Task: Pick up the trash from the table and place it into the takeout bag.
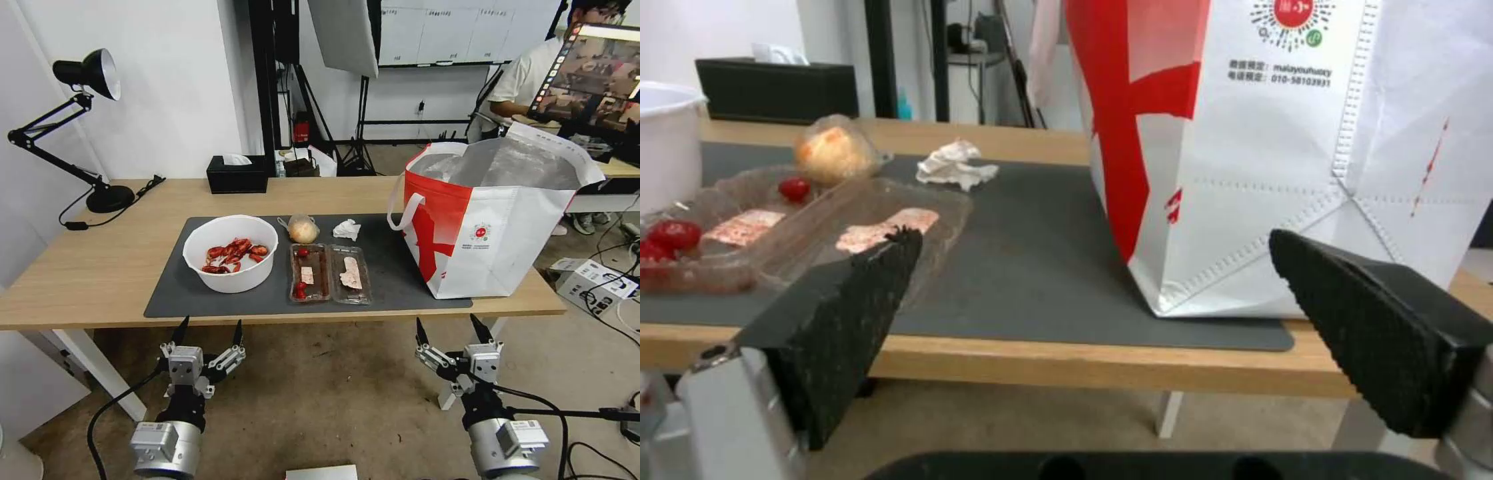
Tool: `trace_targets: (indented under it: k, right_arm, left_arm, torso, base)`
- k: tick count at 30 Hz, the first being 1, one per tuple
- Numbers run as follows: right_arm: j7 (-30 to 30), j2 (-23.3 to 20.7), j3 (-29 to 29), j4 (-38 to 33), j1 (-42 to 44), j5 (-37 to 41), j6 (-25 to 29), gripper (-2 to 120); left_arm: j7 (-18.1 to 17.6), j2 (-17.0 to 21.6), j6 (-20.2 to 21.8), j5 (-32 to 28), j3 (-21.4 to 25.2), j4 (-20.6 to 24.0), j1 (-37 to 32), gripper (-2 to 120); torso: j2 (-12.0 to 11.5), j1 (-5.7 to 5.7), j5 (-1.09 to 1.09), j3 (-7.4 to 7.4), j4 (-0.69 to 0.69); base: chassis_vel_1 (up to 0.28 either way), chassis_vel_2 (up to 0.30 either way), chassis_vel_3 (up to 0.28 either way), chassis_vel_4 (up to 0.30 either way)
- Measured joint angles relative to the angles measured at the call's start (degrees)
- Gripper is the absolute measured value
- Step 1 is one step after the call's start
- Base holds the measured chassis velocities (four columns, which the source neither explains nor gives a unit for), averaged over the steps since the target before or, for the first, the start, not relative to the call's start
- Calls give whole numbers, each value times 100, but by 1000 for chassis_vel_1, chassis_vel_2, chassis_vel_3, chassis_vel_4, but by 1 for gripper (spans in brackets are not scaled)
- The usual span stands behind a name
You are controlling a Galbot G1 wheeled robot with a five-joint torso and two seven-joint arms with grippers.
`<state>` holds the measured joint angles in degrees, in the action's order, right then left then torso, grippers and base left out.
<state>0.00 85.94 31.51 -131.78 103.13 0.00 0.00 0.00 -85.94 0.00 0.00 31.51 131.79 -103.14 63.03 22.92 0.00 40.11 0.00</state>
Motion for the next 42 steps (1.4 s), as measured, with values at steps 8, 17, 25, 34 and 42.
trace_targets:
  k: [8, 17, 25, 34, 42]
  right_arm:
    - [0, 0, 0, 0, 0, 0, 0, 100]
    - [0, 0, 0, 0, 0, 0, 0, 100]
    - [23, -449, 14, -78, -115, 158, -360, 100]
    - [96, -2013, 49, -414, -603, 919, -1374, 100]
    - [62, -2066, -9, -391, -737, 1139, -855, 100]
  left_arm:
    - [0, 0, 0, 0, 0, 0, 0, 100]
    - [0, 0, 0, 0, 0, 0, 0, 100]
    - [-638, -421, 166, -7, 101, 327, -469, 100]
    - [-657, -521, -116, -86, 111, 405, -529, 100]
    - [-654, -520, -129, -95, 90, 339, -512, 100]
  torso:
    - [0, 0, 0, 0, 0]
    - [0, 0, 0, 0, 0]
    - [0, 0, 5, 0, 6]
    - [0, 0, 2, 0, 0]
    - [0, 0, 1, 0, -1]
  base:
    - [0, 0, 0, 0]
    - [0, 0, 0, 0]
    - [0, 0, 0, 0]
    - [0, 0, 0, 0]
    - [0, 0, 0, 0]
